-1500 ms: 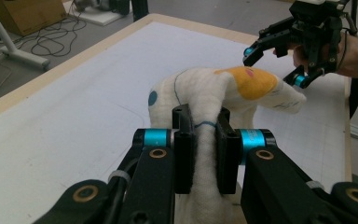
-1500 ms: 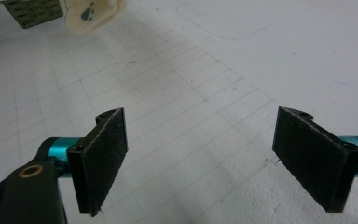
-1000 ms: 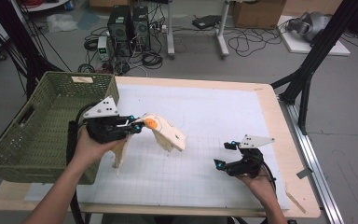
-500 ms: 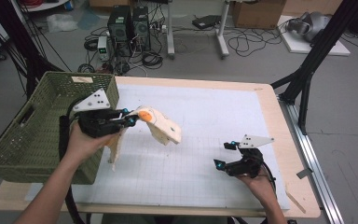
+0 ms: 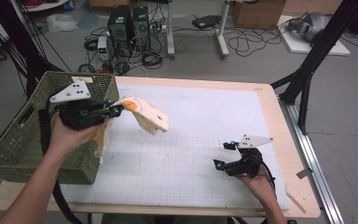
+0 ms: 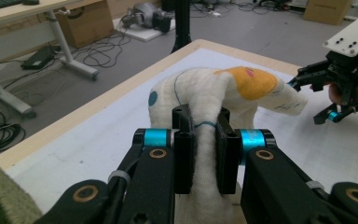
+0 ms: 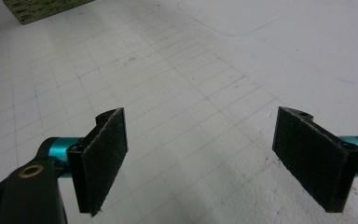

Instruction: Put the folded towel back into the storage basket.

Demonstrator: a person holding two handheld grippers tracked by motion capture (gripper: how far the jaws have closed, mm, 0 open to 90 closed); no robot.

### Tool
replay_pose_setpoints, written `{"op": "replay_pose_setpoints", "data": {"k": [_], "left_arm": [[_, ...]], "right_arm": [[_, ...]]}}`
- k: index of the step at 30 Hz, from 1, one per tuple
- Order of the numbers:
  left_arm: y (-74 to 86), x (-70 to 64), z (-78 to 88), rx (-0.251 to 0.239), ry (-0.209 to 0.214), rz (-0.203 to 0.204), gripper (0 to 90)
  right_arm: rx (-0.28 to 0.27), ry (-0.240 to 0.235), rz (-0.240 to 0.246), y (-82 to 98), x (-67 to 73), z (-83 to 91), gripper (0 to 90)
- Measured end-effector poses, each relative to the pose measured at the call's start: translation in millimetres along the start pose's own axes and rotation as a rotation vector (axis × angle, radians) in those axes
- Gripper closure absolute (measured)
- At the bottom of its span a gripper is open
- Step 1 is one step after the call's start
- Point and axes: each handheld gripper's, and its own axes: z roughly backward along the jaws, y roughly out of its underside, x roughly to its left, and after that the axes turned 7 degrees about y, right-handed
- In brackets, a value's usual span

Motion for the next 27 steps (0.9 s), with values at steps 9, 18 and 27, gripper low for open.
{"op": "replay_pose_setpoints", "data": {"k": [9,18,27], "left_arm": [[2.5,13.3,19.0,-0.011,-0.049,0.022,80.9],[4.6,24.5,39.2,-0.018,-0.103,0.043,80.9],[14.4,36.2,58.5,-0.022,-0.156,0.072,80.9]], "right_arm": [[0.003,-0.003,0.000,0.0,0.3,-0.9,17.2],[0.002,-0.002,-0.003,0.0,-0.2,-0.7,17.2],[0.003,-0.002,-0.002,0.2,-0.6,-0.9,17.2]]}}
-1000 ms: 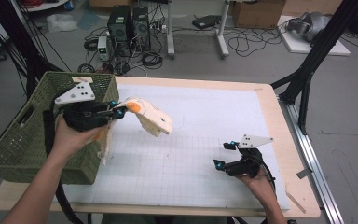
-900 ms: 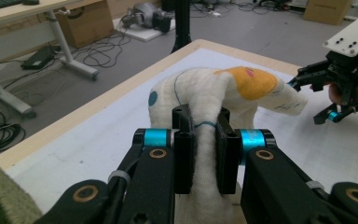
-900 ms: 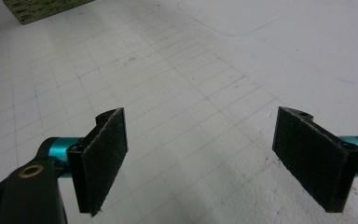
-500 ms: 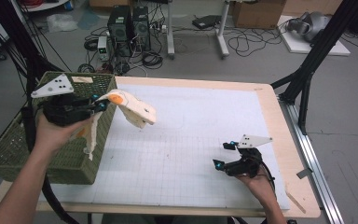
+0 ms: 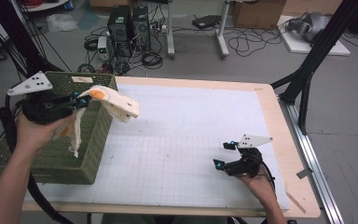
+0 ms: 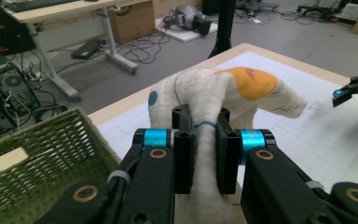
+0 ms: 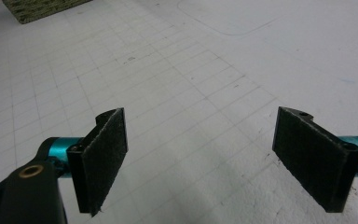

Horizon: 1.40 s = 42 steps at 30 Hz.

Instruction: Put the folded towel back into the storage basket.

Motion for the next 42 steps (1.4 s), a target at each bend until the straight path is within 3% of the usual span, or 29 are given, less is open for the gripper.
{"op": "replay_pose_setpoints", "data": {"k": [32,42], "left_arm": [[29.9,32.7,40.0,-0.005,-0.136,0.067,80.9],[39.2,40.8,52.0,-0.015,-0.201,0.091,80.8]], "right_arm": [[0.014,-0.005,-0.001,0.4,-0.1,-3.0,17.2],[0.017,-0.007,0.002,0.6,-0.8,-3.7,17.2]]}}
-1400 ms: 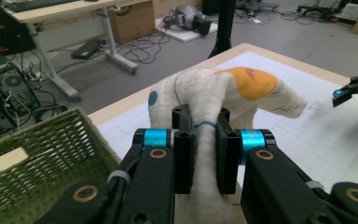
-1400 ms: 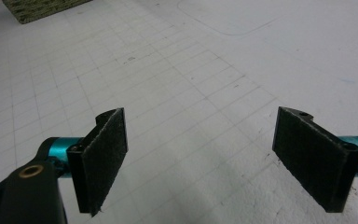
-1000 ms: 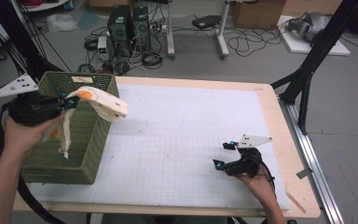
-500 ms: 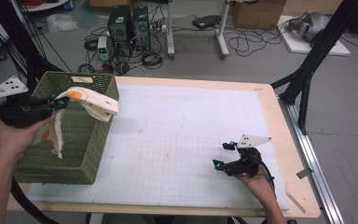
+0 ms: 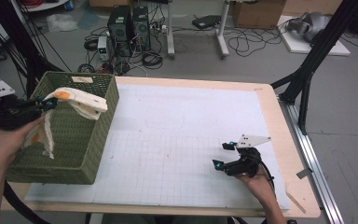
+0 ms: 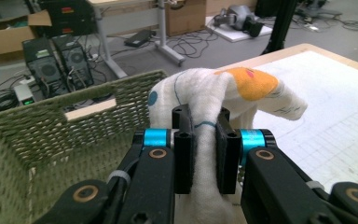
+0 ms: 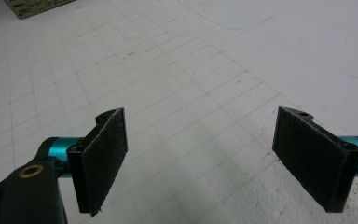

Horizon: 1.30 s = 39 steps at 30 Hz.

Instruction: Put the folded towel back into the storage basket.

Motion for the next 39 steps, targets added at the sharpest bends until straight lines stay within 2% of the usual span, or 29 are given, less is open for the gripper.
{"op": "replay_pose_setpoints", "data": {"k": [17,28,39], "left_arm": [[15.6,11.9,2.3,0.009,-0.078,0.042,80.8],[28.4,15.7,-3.7,0.018,-0.108,0.062,80.8],[38.6,18.5,-7.2,0.034,-0.116,0.073,80.7]], "right_arm": [[0.002,-0.001,0.000,0.1,0.0,-0.5,17.2],[0.005,-0.003,-0.005,0.3,0.0,0.0,17.2],[0.009,-0.005,-0.001,0.5,0.1,-1.3,17.2]]}}
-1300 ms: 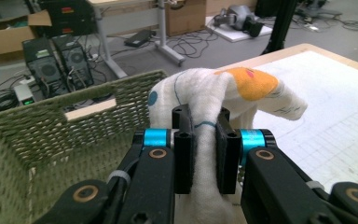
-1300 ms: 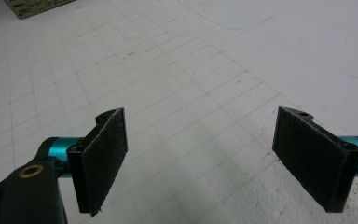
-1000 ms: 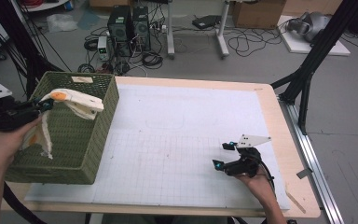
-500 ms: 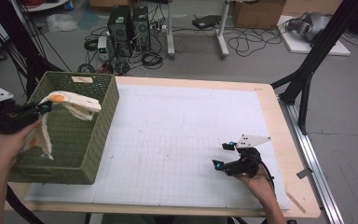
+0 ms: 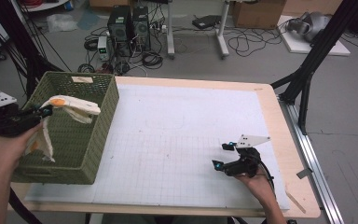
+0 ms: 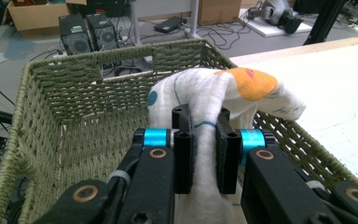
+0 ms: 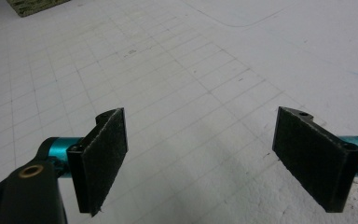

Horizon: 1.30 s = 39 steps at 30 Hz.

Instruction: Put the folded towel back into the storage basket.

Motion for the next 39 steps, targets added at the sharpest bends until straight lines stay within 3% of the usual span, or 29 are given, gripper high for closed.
{"op": "replay_pose_setpoints", "data": {"k": [13,21,39], "left_arm": [[8.2,2.0,-8.9,0.026,-0.030,0.010,80.7],[11.1,7.2,-5.0,0.027,-0.069,0.023,80.7],[9.5,2.9,-22.0,0.056,-0.132,0.040,80.6]], "right_arm": [[0.002,-0.004,-0.006,0.2,-0.1,0.1,17.2],[0.004,-0.006,-0.004,0.2,0.0,-0.6,17.2],[0.003,-0.011,-0.004,0.4,-0.6,-0.2,17.2]]}}
